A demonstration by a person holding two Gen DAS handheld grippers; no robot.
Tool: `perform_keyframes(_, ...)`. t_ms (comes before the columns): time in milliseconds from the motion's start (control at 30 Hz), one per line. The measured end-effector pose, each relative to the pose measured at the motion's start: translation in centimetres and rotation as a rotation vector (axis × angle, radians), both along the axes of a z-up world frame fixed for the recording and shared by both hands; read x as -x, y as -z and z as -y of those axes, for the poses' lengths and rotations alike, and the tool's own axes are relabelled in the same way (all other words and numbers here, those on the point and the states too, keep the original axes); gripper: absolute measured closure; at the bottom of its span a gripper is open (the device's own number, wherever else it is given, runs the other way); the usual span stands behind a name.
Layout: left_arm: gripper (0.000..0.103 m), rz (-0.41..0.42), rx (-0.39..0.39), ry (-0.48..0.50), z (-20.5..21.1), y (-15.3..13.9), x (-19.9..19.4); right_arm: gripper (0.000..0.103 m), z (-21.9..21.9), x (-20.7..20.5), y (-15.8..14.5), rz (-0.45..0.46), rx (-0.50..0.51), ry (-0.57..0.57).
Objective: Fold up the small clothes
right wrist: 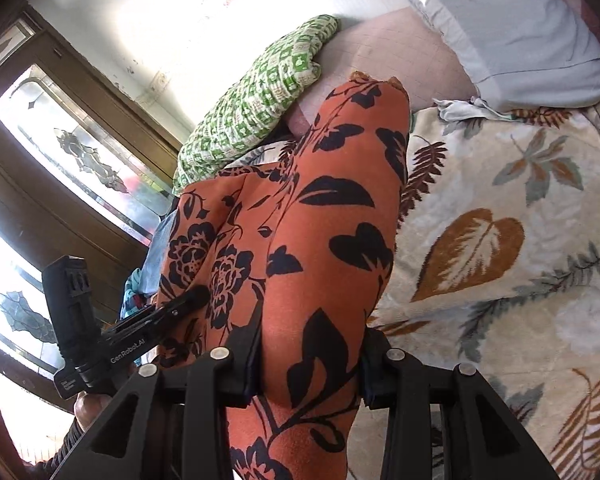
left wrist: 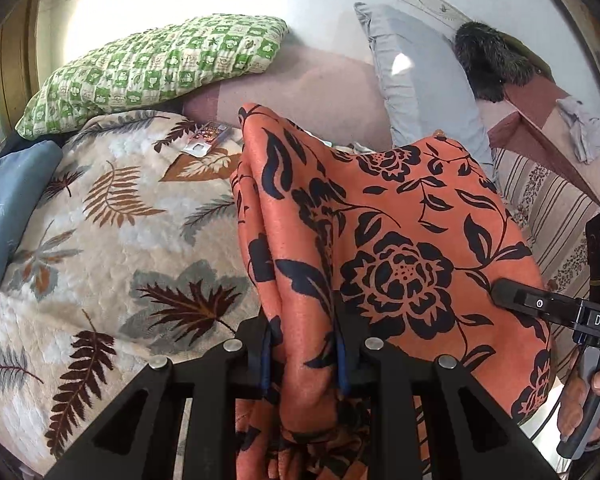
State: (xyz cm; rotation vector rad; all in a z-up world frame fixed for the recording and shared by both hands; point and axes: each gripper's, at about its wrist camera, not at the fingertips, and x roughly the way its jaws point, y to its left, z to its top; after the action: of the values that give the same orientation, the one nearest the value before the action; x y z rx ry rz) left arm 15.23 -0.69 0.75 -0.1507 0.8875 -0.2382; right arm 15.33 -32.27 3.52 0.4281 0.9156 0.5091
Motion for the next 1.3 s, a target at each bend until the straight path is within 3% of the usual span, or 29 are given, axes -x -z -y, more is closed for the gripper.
perform_keyframes(133, 0.077, -0.067, -0.021, -0.005, 1.3, 3.8, -1.1, 0.064, 1.6, -1.1, 3.2, -0.059, 0.007, 0.023)
perform_keyframes(333, 0.076, -0.192, -0.062, -0.019, 1.8, 10.9, -2.4, 0.064, 1.8, -2.8, 10.3, -0.165, 0.042, 0.038)
perform_keyframes(400, 0.071, -0.187, -0.081, -0.02, 1.9, 12.3, -2.2, 0.061, 1.6, -2.8, 12.5, -0.194, 0.085, 0.048)
perform_keyframes(500, 0.07, -0.163, -0.101, -0.003, 2.2, 12.2, -1.9, 0.057, 2.2, -2.8, 14.3, -0.219, 0.042, 0.071)
perform_keyframes(867, 0.07, -0.17, -0.106, -0.013, 2.2, 11.8, -2.1, 0.057, 2.0, -2.9, 14.2, -0.239, 0.057, 0.086)
perform_keyframes(933, 0.069, -0.174, -0.105, -0.012, 2.2, 11.9, -2.2, 0.053, 1.9, -3.2, 14.3, -0.246, 0.057, 0.084)
perform_keyframes(1000, 0.058, -0.193, -0.094, -0.011, 1.9, 11.8, -2.2, 0.032, 2.1, -3.3, 14.2, -0.257, 0.081, 0.102)
perform_keyframes(1100, 0.042, -0.195, -0.084, -0.052, 0.4, 10.8, -1.6, 0.03, 2.9, -2.4, 13.3, -0.242, 0.14, 0.16)
perform_keyframes(1200, 0.038, -0.151, -0.092, -0.12, -1.1, 9.0, 0.3, 0.03, 2.2, -0.6, 10.3, -0.151, 0.274, 0.222)
perform_keyframes(1300, 0.033, -0.079, -0.182, -0.127, -0.2, 8.4, 2.6, 0.03, 0.0, 1.7, 8.1, -0.042, 0.345, 0.198)
